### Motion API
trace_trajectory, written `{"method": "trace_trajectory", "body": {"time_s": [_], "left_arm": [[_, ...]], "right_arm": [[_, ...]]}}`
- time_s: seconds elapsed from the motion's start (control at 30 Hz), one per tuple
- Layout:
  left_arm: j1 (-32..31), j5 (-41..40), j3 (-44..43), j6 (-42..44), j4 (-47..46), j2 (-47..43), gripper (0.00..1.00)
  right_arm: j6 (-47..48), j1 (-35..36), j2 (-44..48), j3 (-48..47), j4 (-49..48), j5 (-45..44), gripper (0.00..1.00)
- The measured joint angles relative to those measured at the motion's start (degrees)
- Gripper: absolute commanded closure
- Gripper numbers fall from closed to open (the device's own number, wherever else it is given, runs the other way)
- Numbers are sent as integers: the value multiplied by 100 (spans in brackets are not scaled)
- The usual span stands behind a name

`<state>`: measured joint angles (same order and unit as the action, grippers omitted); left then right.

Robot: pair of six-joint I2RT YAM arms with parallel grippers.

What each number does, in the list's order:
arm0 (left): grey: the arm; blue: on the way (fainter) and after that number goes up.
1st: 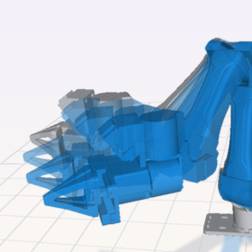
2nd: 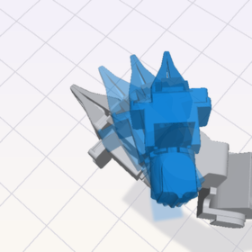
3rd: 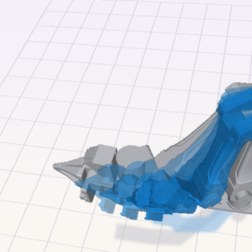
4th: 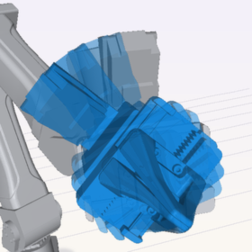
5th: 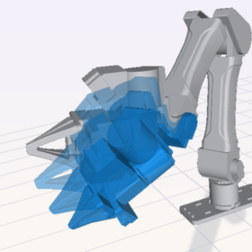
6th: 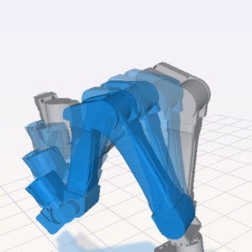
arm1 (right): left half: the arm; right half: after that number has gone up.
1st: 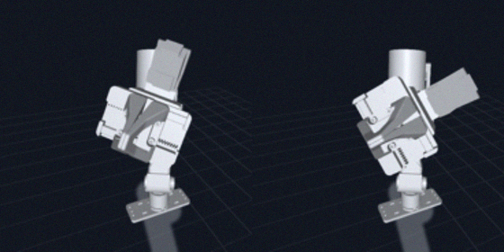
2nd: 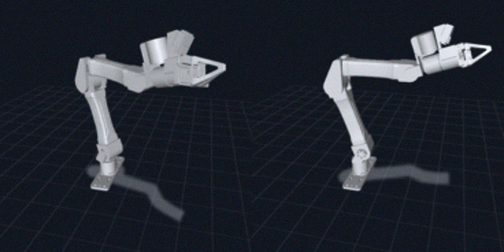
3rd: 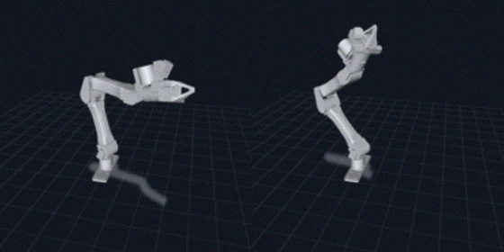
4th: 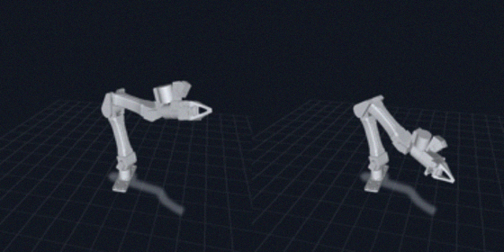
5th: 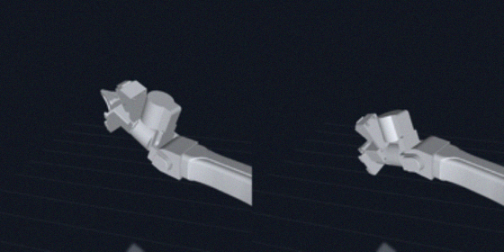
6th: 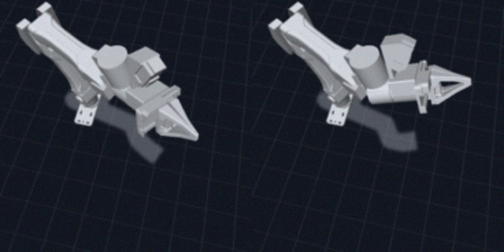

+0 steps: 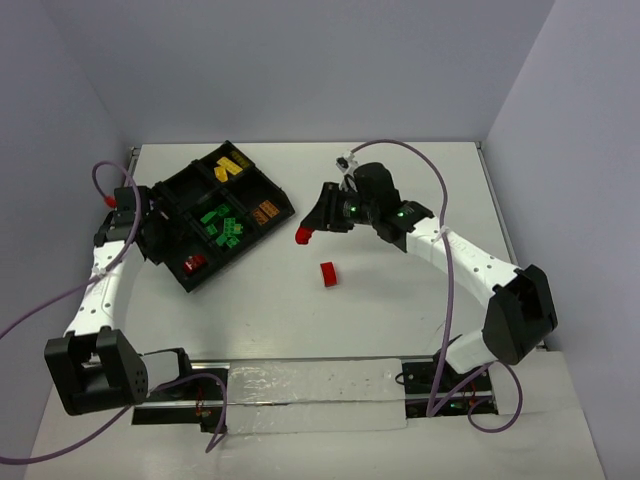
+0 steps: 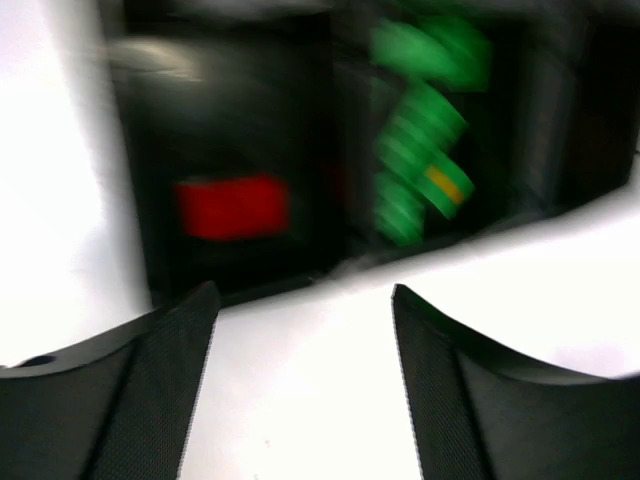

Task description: Sort the legos into containers by color

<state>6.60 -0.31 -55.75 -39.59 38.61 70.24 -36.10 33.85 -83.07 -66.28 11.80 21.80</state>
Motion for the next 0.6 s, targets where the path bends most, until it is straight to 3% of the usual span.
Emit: {"method": "trace_trajectory", "body": {"time_s": [0.17, 0.37, 0.6], "left_arm": [[-278, 2418, -2, 338, -597, -417, 23], [-522, 5161, 572, -311, -2455, -805, 21], [-1160, 6593, 594, -224, -3000, -872, 21]], "right_arm": [[-2, 39, -254, -2, -192, 662, 100], [-213, -33, -365, -9, -809, 2115, 100], [-659, -48, -389, -248, -1472, 2868, 100]]}}
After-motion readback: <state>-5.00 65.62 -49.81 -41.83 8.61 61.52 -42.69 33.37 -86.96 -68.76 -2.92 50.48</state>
